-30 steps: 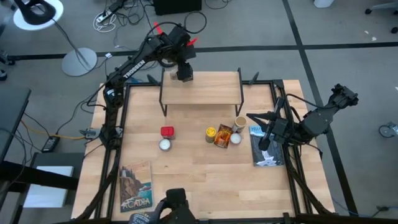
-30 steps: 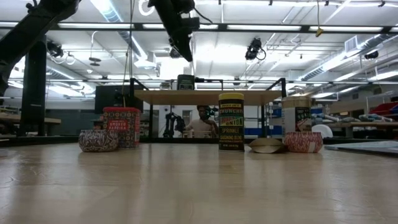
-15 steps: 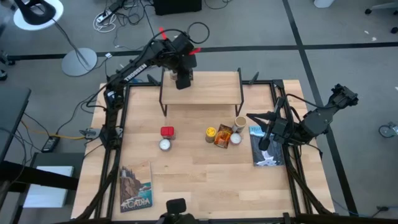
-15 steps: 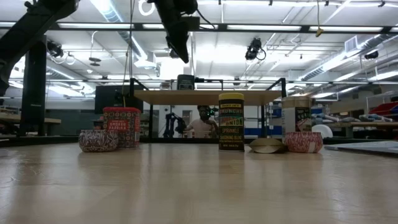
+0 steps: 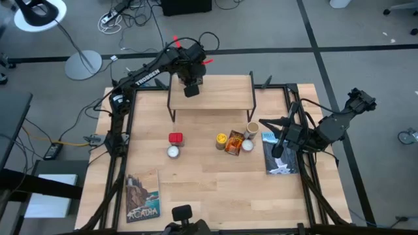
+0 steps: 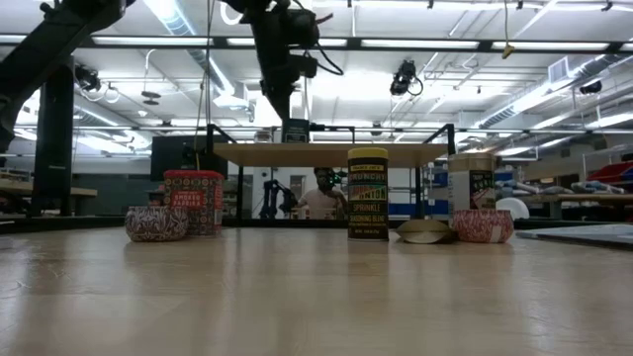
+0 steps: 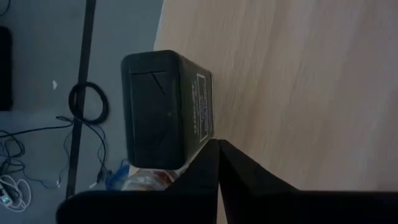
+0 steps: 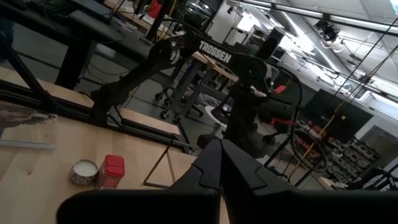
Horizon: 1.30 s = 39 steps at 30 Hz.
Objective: Shelf spices
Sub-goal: Put the black seasoning can on the shelf, then put the red seasoning can on the shelf
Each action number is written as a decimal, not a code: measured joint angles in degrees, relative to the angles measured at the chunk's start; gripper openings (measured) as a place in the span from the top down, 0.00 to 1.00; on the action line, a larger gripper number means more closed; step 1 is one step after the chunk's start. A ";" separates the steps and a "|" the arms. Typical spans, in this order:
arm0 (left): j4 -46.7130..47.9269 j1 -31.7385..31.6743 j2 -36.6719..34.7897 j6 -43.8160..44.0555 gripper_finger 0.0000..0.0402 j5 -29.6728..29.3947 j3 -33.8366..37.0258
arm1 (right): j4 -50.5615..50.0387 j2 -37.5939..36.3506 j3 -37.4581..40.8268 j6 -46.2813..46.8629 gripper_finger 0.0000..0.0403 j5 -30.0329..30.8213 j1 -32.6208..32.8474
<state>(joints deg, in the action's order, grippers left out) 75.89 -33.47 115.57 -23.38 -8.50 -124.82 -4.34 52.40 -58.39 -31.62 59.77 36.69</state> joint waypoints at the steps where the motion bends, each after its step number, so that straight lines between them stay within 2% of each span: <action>1: -0.26 0.00 0.00 0.05 0.98 -0.02 0.36 | -0.02 0.00 0.00 0.00 0.99 0.02 0.00; 25: -1.25 -1.96 0.00 0.41 0.99 -0.76 0.51 | 0.00 0.00 0.00 -0.02 0.99 0.00 0.00; 33: 5.16 0.86 -0.40 3.06 0.98 1.51 -1.02 | -0.04 0.00 0.00 -0.02 0.99 0.00 0.00; 39: 3.92 5.02 -0.46 3.10 0.92 1.51 -4.95 | -0.04 0.00 0.00 -0.02 0.99 0.00 0.00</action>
<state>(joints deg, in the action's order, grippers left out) 79.81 -28.46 115.11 -20.28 -6.98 -129.77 -4.38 52.40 -58.39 -31.64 59.77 36.69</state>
